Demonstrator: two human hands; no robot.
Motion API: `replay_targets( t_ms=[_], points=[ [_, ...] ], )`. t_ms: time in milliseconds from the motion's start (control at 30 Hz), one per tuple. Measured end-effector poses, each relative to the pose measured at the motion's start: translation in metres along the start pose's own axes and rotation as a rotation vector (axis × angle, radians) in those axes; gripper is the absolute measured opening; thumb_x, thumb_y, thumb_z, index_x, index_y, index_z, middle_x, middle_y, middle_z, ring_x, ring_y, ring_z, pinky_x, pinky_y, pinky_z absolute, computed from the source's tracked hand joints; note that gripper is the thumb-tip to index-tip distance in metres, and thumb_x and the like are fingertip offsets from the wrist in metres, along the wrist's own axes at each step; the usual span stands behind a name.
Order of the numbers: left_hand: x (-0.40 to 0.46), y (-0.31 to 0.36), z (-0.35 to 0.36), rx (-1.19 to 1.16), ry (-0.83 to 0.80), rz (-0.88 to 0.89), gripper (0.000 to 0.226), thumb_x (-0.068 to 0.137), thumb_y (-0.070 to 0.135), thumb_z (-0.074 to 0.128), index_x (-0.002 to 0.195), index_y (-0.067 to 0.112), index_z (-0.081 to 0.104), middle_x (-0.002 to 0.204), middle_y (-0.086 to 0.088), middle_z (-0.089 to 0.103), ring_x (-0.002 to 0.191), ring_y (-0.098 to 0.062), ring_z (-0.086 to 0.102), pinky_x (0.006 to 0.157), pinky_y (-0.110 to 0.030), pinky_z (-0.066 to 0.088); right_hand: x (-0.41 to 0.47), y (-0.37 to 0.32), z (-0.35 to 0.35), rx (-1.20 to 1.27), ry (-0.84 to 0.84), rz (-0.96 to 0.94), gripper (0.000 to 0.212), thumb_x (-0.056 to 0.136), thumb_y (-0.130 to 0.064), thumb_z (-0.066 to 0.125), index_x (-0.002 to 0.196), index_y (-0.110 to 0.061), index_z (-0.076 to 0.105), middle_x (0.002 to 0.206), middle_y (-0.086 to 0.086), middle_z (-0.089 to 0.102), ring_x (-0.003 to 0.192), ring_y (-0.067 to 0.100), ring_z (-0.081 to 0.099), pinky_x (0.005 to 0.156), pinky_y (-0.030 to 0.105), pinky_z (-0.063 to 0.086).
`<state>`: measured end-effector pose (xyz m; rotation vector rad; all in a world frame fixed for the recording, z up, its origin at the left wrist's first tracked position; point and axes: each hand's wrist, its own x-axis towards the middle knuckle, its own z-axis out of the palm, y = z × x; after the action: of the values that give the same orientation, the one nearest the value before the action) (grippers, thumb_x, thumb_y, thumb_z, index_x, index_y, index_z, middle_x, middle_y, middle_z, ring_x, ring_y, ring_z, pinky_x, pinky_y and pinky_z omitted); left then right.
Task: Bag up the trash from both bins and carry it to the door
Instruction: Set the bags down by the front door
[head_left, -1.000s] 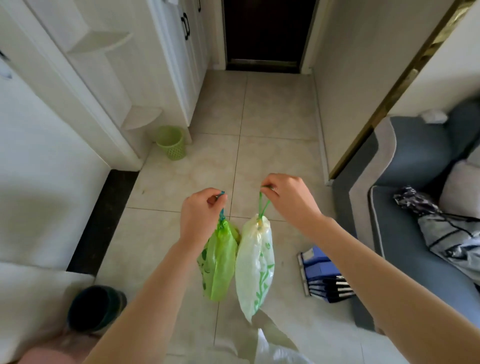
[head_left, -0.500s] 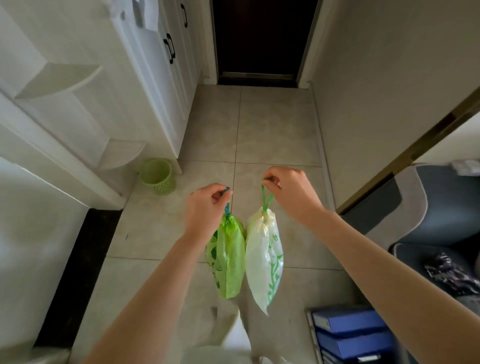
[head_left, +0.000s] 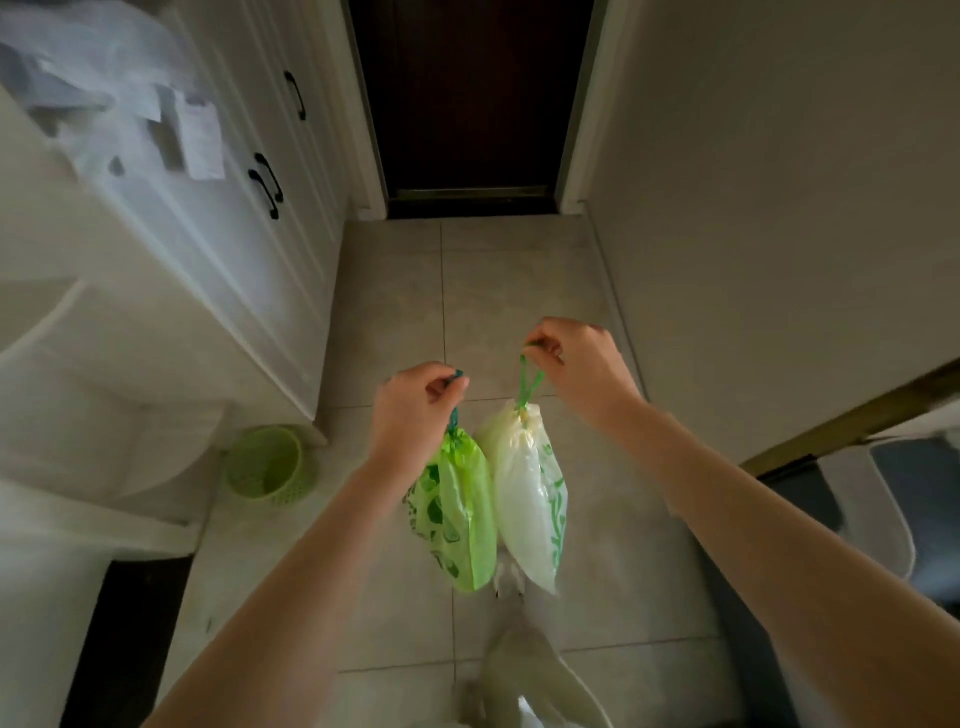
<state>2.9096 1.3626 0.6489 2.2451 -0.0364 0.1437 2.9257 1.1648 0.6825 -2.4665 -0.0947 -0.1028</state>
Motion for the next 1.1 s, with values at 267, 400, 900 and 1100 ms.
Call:
replay_targets(
  t_ms=[267, 400, 900, 1100],
  points=[
    [0.177, -0.009, 0.02, -0.021, 0.073, -0.056, 0.013, 0.084, 0.023, 0.069, 0.078, 0.013, 0.075, 0.065, 0.006, 0.068, 0.055, -0.002, 0.06, 0.056, -0.009, 0.041, 0.181, 0.022, 0.008, 0.031, -0.05, -0.039, 0.008, 0.086, -0.022, 0.061, 0.087, -0.019, 0.068, 0.076, -0.008, 0.062, 0.074, 0.014, 0.061, 0.072, 0.037, 0.055],
    [0.265, -0.014, 0.029, 0.03, 0.064, -0.072, 0.014, 0.084, 0.027, 0.068, 0.08, 0.016, 0.075, 0.068, 0.006, 0.07, 0.06, -0.006, 0.062, 0.057, -0.013, 0.042, 0.267, 0.034, 0.01, 0.03, -0.065, -0.046, 0.008, 0.087, -0.022, 0.061, 0.087, -0.018, 0.068, 0.078, -0.008, 0.064, 0.075, 0.014, 0.061, 0.073, 0.036, 0.055],
    [0.586, -0.052, 0.059, 0.044, -0.047, -0.02, 0.014, 0.085, 0.025, 0.066, 0.081, 0.015, 0.075, 0.073, 0.002, 0.074, 0.069, -0.012, 0.068, 0.07, -0.031, 0.055, 0.584, 0.074, 0.049, -0.098, -0.069, -0.121, 0.008, 0.087, -0.014, 0.062, 0.091, -0.012, 0.069, 0.088, 0.005, 0.071, 0.078, 0.021, 0.064, 0.073, 0.036, 0.053],
    [0.703, -0.058, 0.068, 0.028, -0.052, 0.004, 0.012, 0.084, 0.022, 0.068, 0.082, 0.013, 0.075, 0.074, -0.001, 0.074, 0.068, -0.012, 0.066, 0.067, -0.027, 0.053, 0.697, 0.078, 0.05, -0.076, -0.059, -0.113, 0.009, 0.087, -0.009, 0.062, 0.091, -0.005, 0.069, 0.089, 0.01, 0.072, 0.08, 0.023, 0.065, 0.077, 0.033, 0.051]
  ],
)
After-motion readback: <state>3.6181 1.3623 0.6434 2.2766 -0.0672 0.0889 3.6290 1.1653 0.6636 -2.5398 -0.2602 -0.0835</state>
